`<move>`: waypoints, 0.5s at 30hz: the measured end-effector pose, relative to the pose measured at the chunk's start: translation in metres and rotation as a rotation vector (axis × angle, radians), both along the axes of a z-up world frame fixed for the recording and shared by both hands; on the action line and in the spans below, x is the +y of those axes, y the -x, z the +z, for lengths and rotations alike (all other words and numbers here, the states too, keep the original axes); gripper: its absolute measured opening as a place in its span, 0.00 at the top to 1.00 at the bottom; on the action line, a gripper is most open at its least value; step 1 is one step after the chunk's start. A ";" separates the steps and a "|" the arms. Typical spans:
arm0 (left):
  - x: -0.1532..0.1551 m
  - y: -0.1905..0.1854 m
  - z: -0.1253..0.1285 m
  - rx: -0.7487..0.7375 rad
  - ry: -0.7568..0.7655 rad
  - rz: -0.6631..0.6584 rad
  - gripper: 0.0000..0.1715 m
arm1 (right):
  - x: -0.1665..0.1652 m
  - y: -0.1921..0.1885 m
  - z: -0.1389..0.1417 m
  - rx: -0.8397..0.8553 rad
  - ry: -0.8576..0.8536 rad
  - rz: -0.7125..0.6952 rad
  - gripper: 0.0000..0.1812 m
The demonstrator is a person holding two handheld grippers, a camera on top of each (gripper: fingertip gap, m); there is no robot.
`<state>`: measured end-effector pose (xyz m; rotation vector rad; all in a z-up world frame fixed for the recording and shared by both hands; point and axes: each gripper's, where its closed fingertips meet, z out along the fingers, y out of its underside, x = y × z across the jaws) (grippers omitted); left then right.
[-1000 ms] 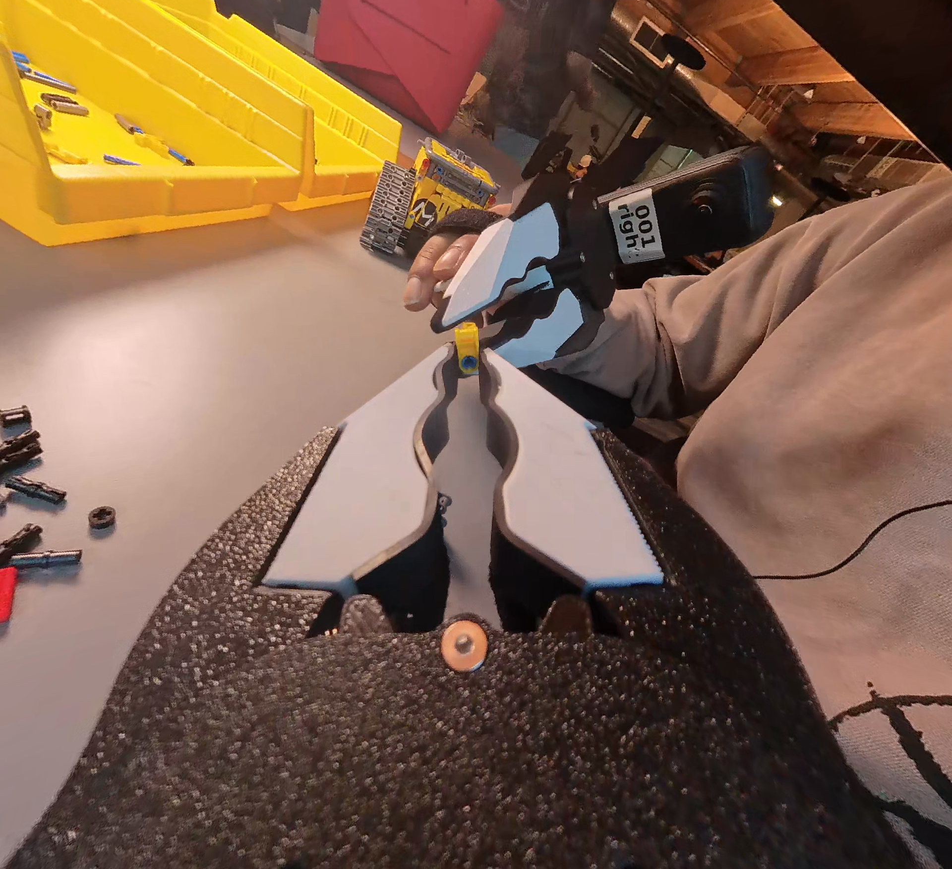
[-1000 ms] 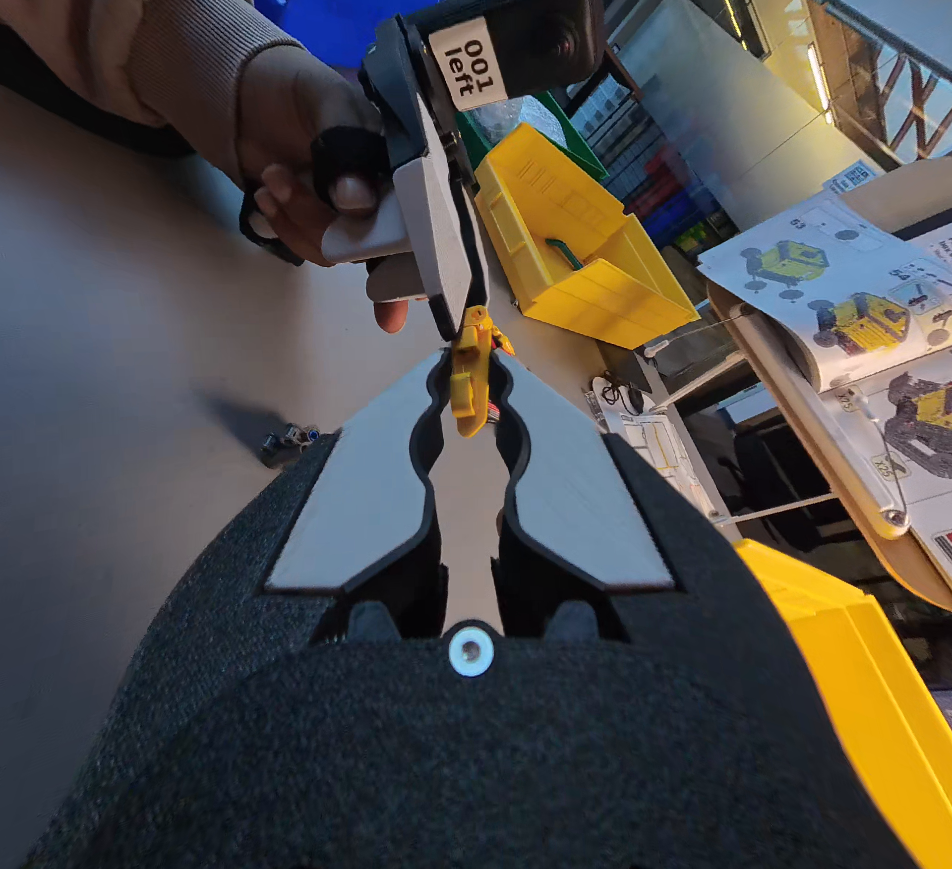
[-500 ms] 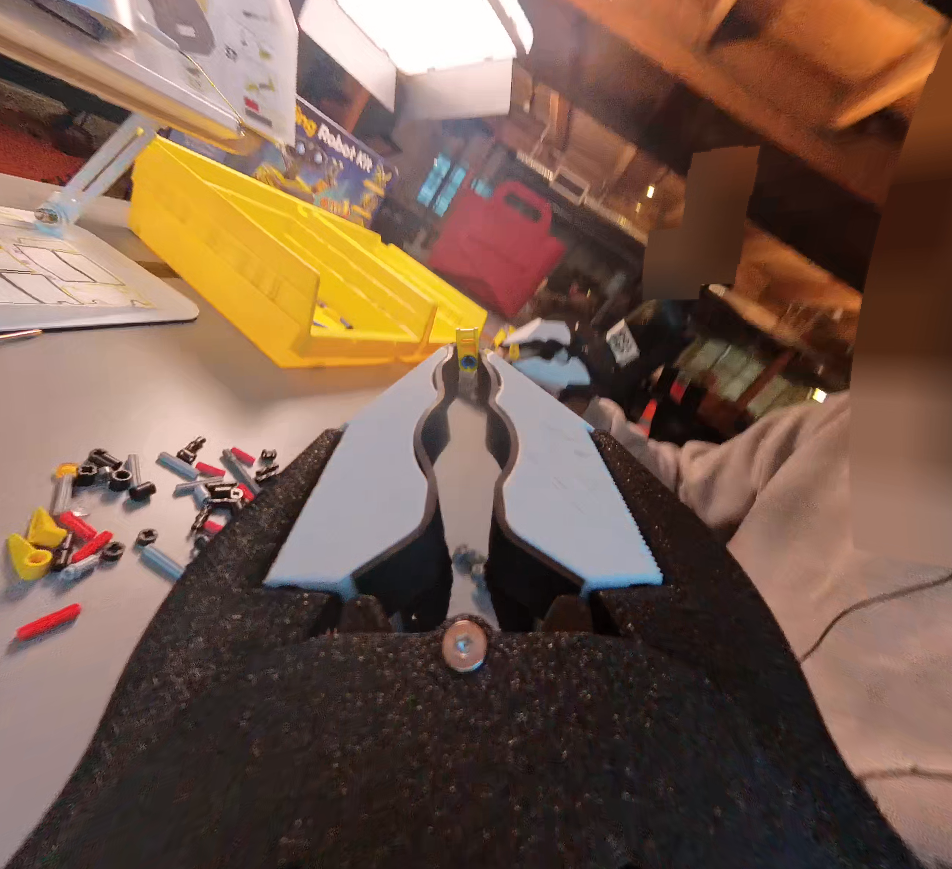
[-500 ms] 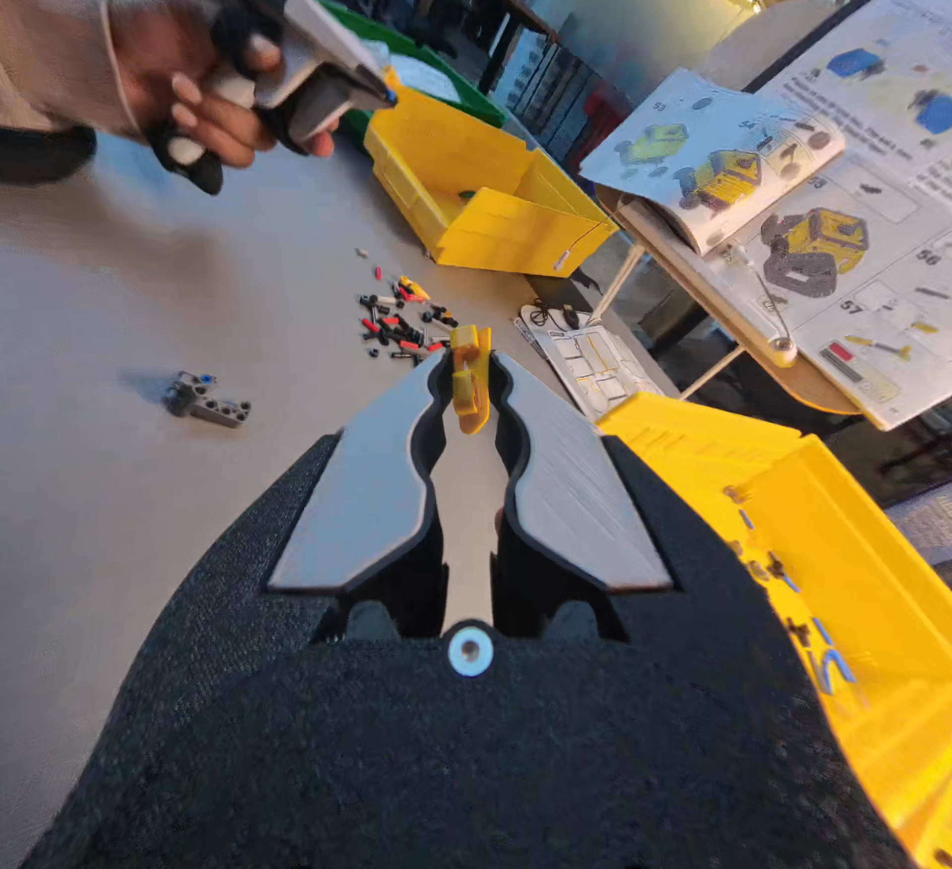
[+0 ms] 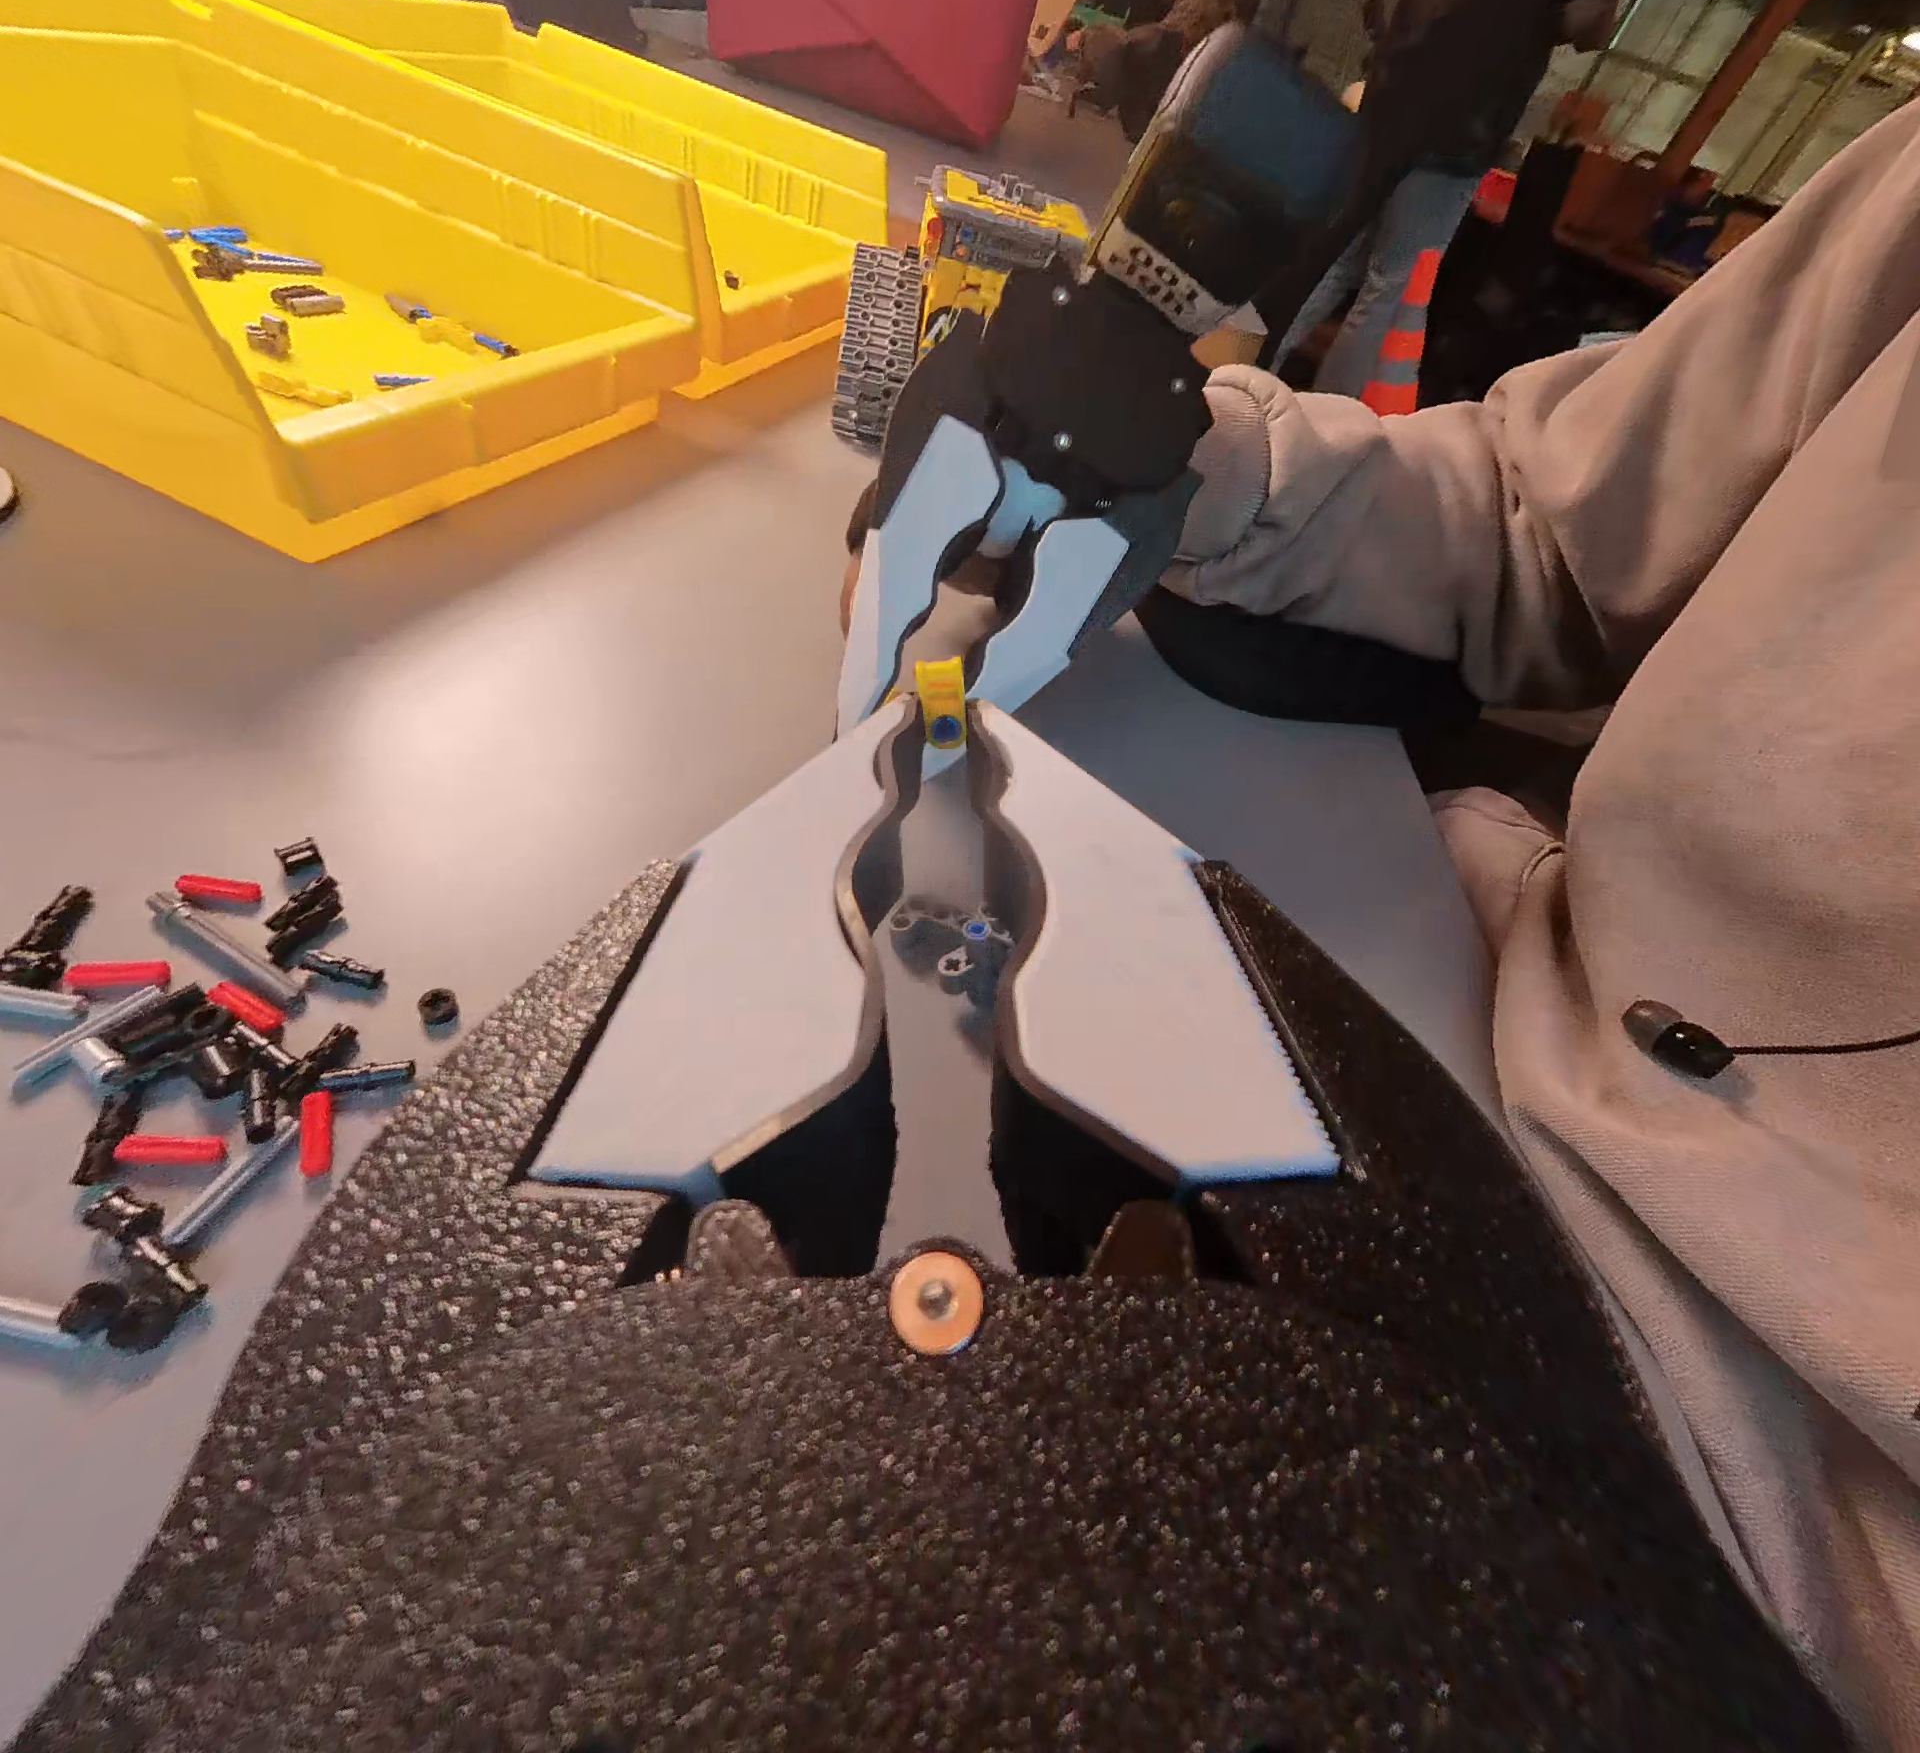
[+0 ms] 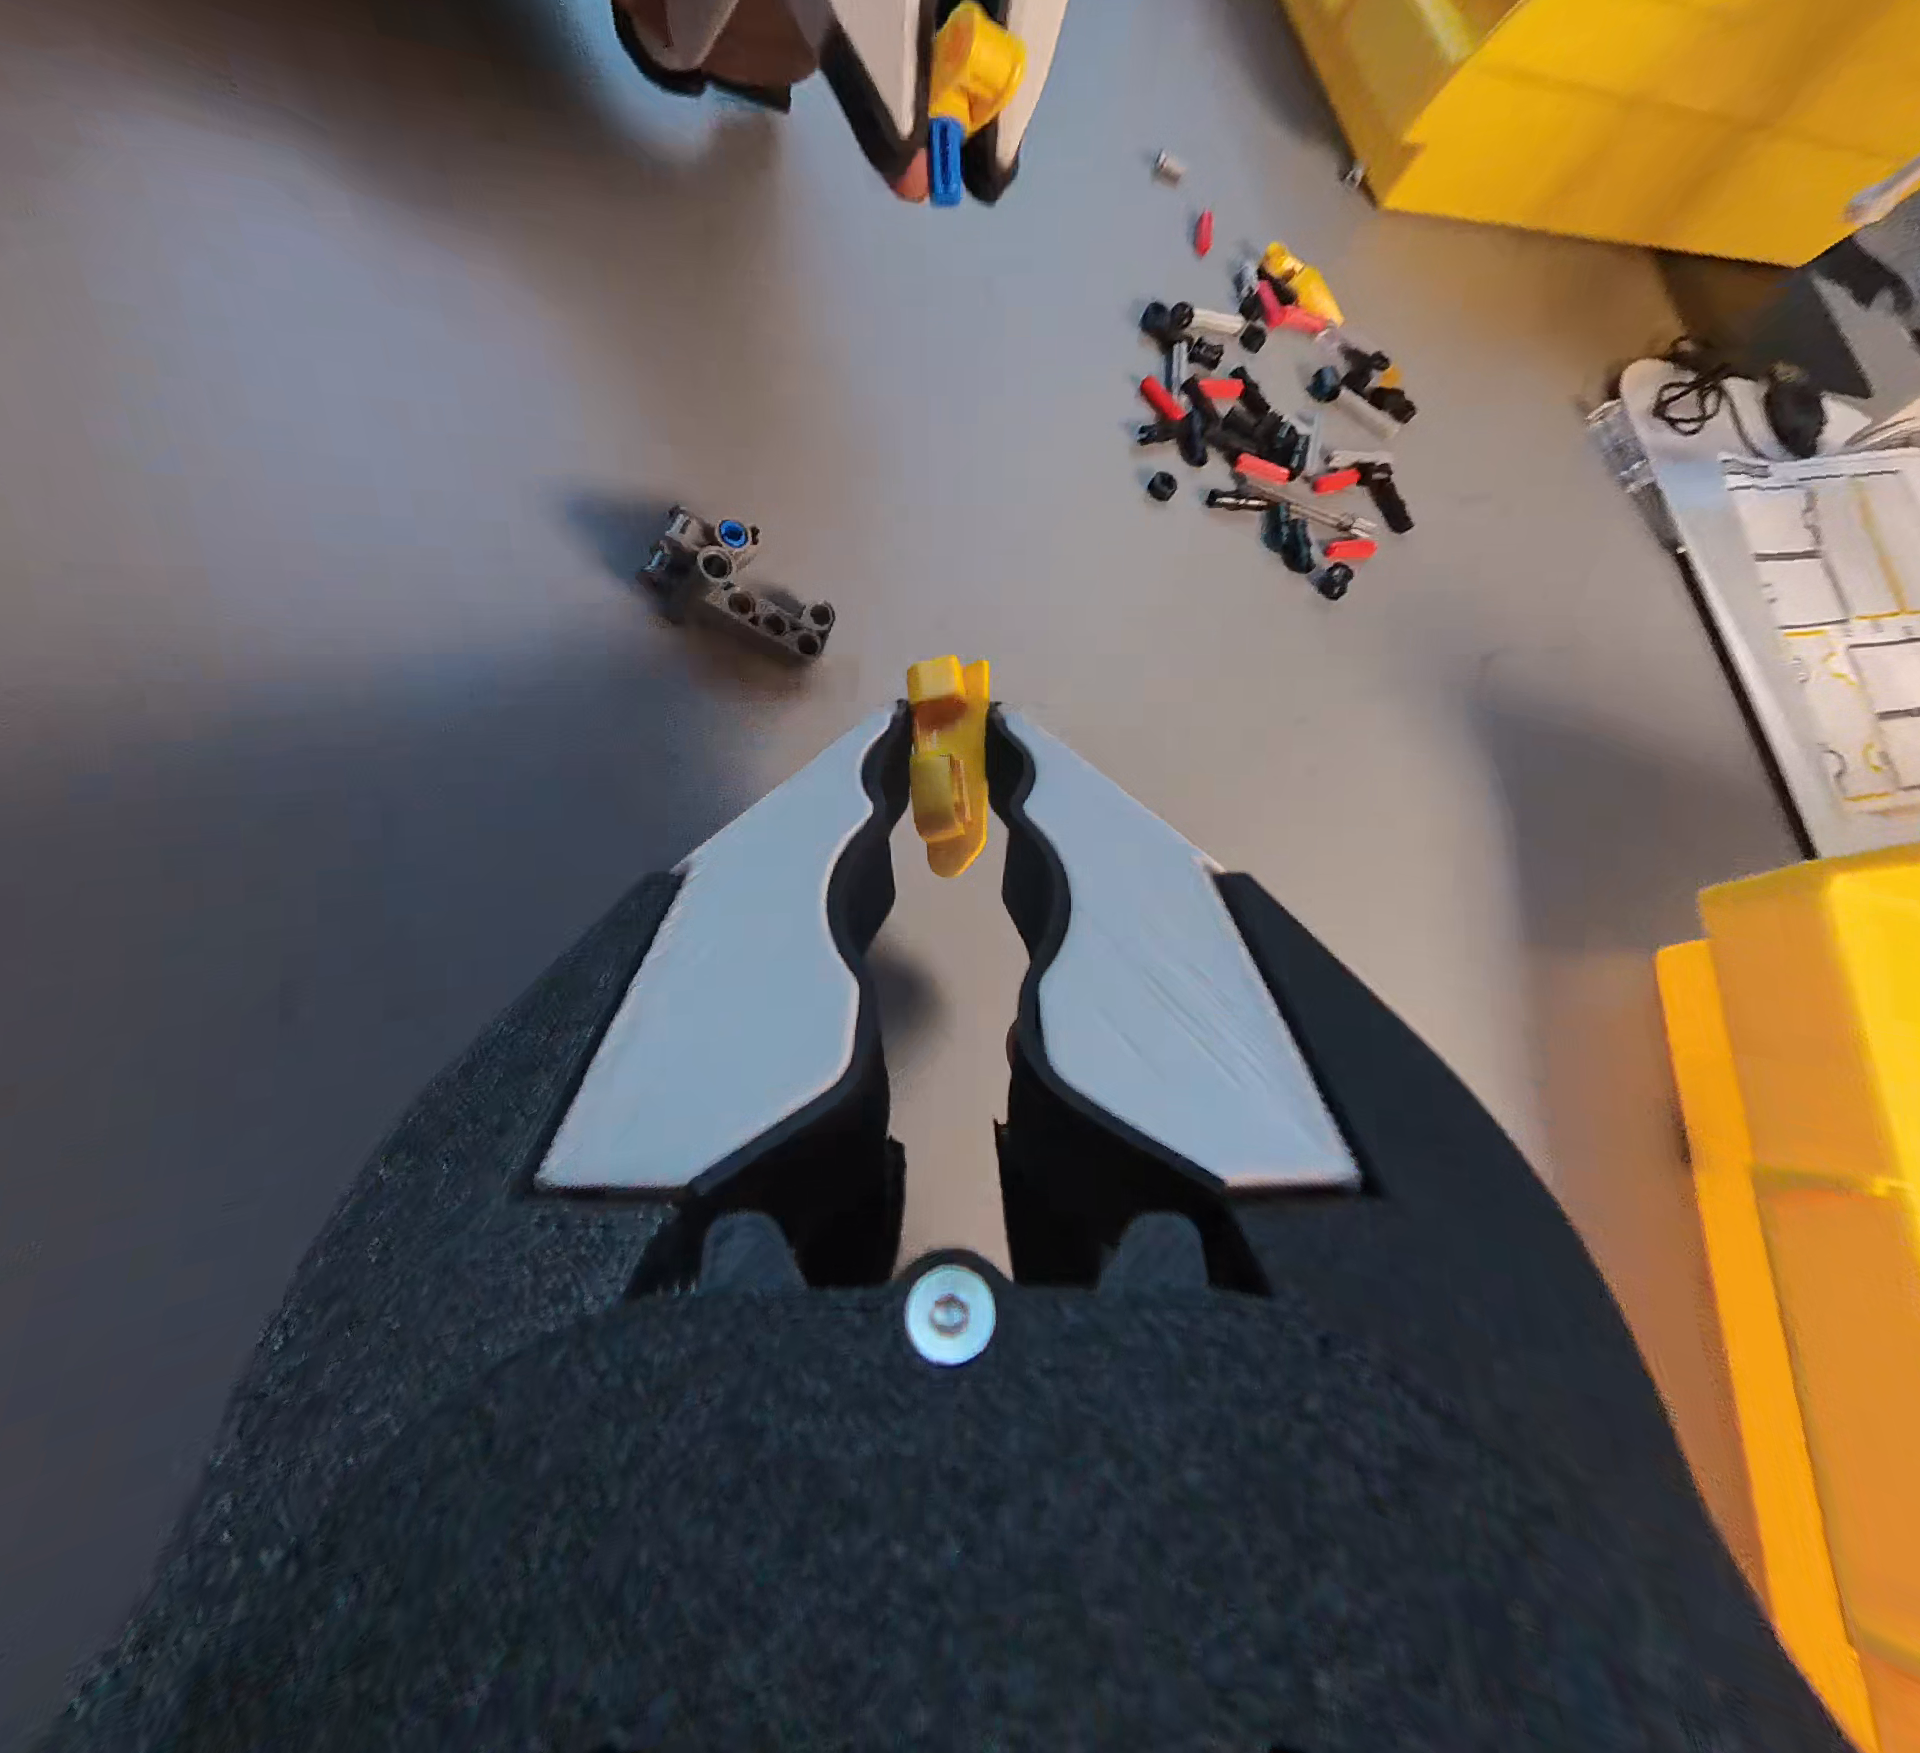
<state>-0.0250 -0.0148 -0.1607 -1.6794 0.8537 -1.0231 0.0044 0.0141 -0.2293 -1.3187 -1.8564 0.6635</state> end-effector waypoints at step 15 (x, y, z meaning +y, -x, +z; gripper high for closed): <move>-0.006 -0.012 0.032 -0.444 0.334 -0.132 0.96 | -0.033 0.024 0.100 0.456 -0.209 0.029 0.96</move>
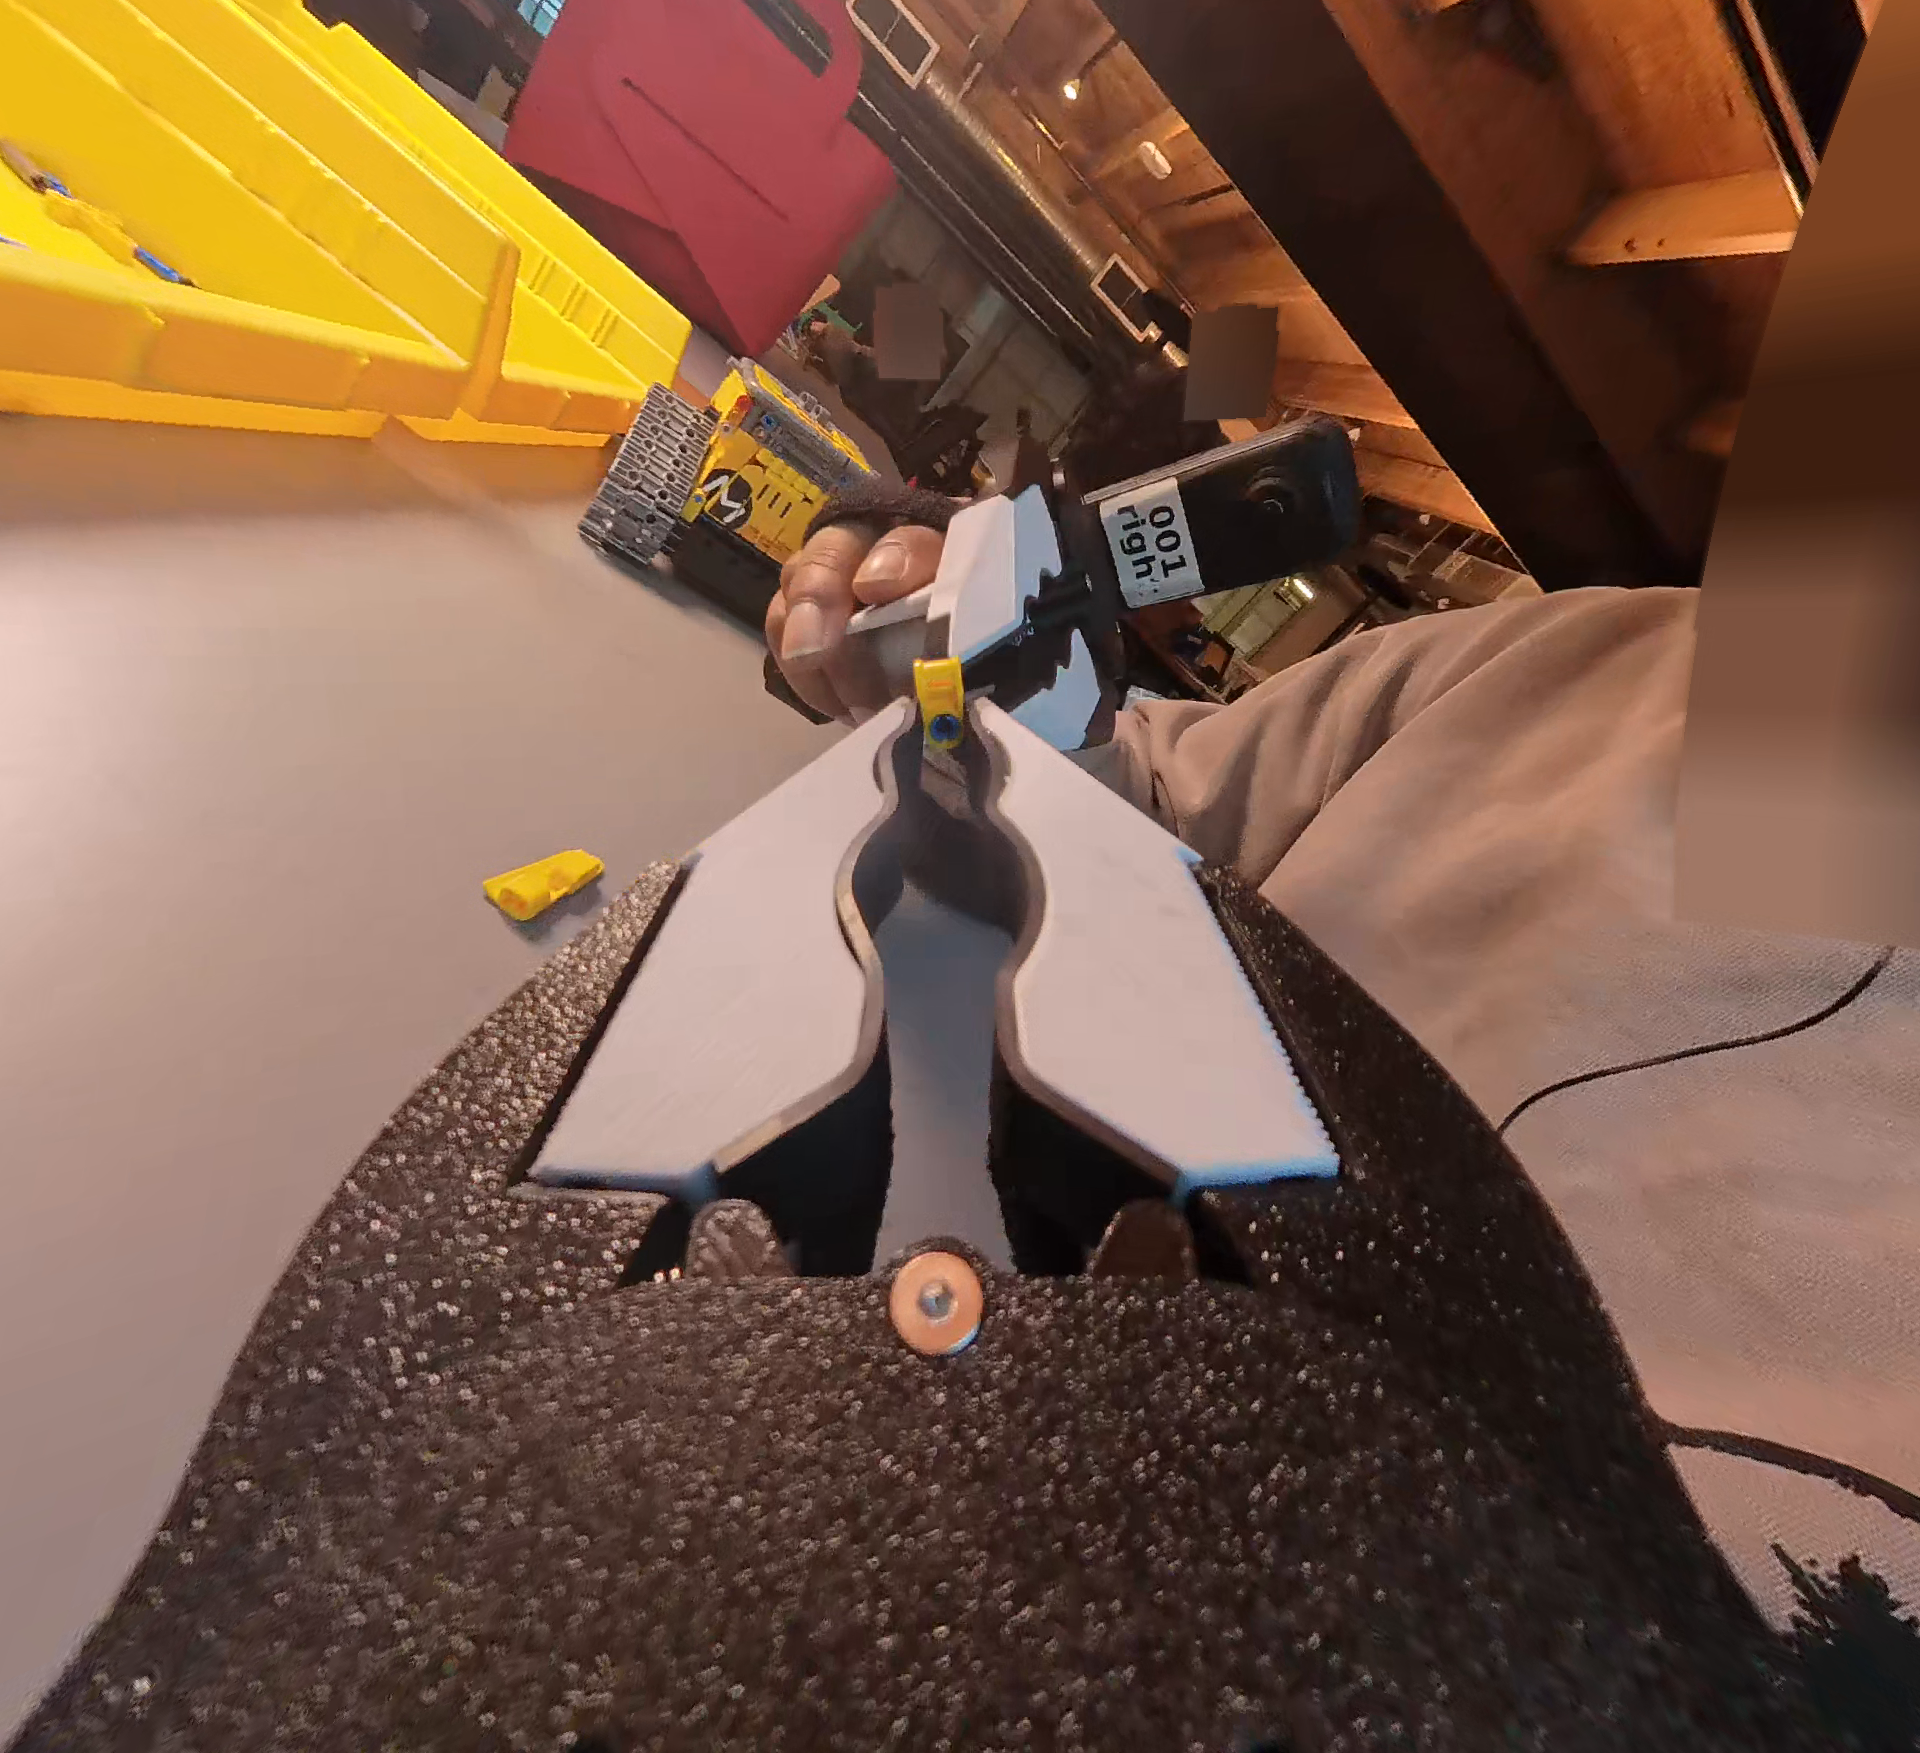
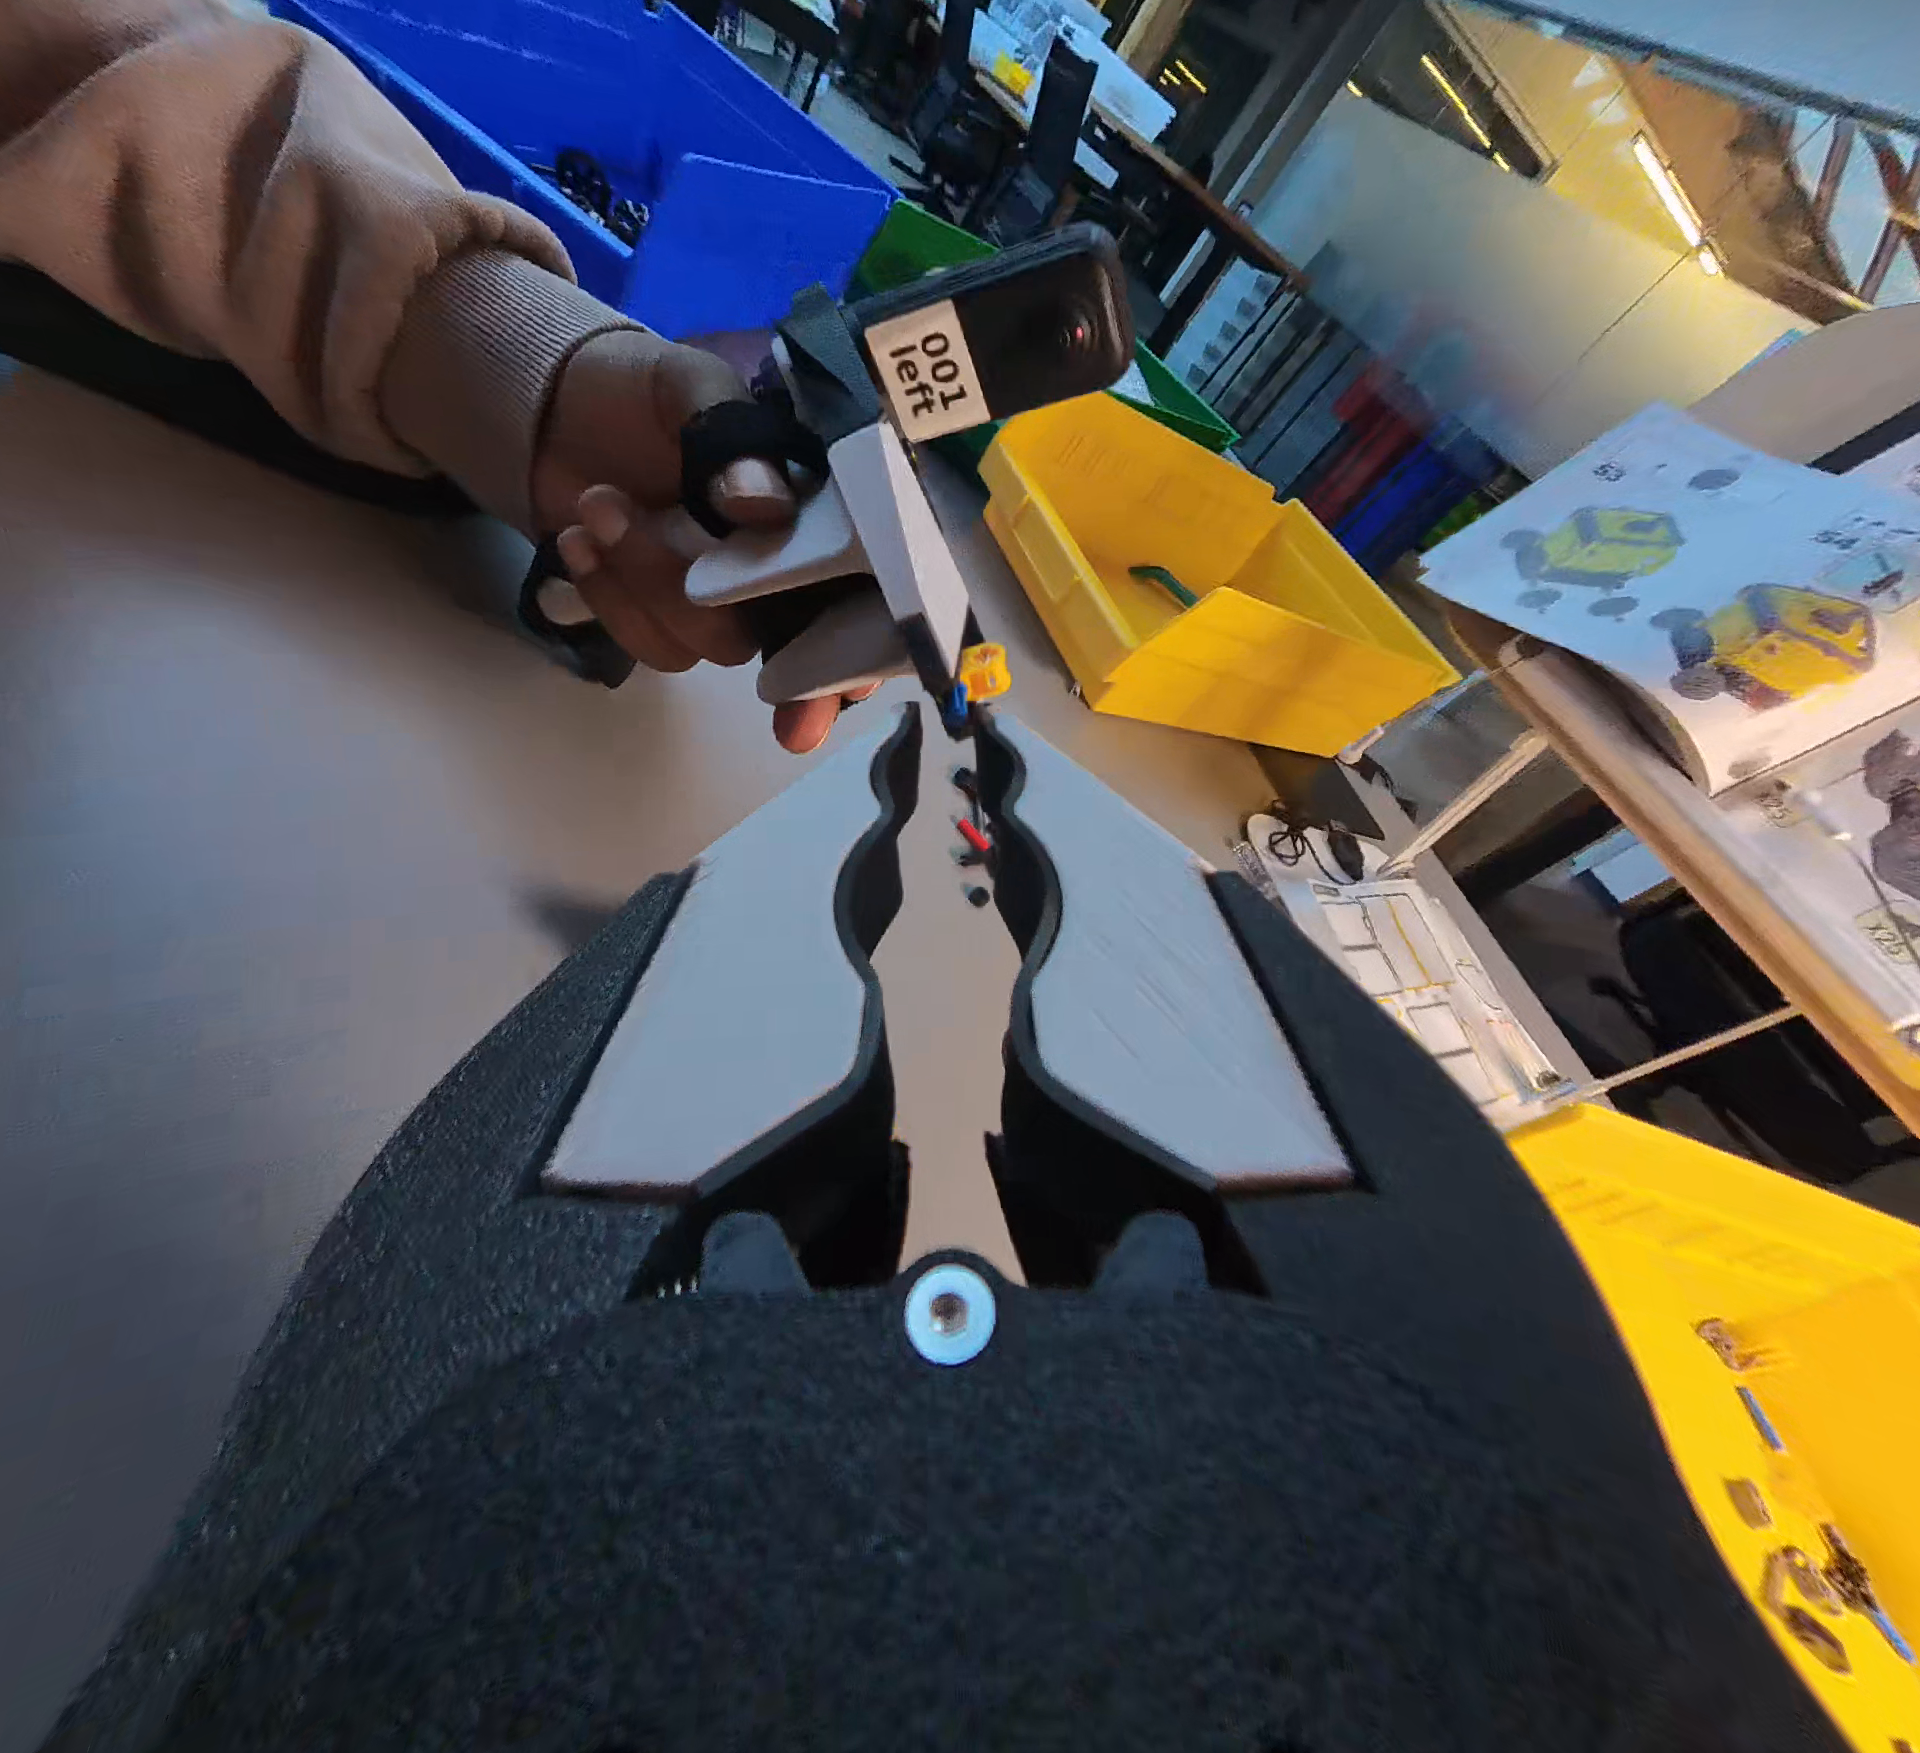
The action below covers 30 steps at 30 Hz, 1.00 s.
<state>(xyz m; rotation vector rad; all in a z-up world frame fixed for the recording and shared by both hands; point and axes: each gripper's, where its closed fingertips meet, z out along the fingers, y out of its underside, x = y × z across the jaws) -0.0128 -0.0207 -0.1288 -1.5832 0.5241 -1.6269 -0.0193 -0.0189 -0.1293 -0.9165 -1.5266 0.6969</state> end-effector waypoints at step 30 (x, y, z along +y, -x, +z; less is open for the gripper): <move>-0.010 -0.004 -0.009 0.006 0.165 -0.086 0.96 | -0.010 -0.001 -0.013 -0.088 0.004 0.033 1.00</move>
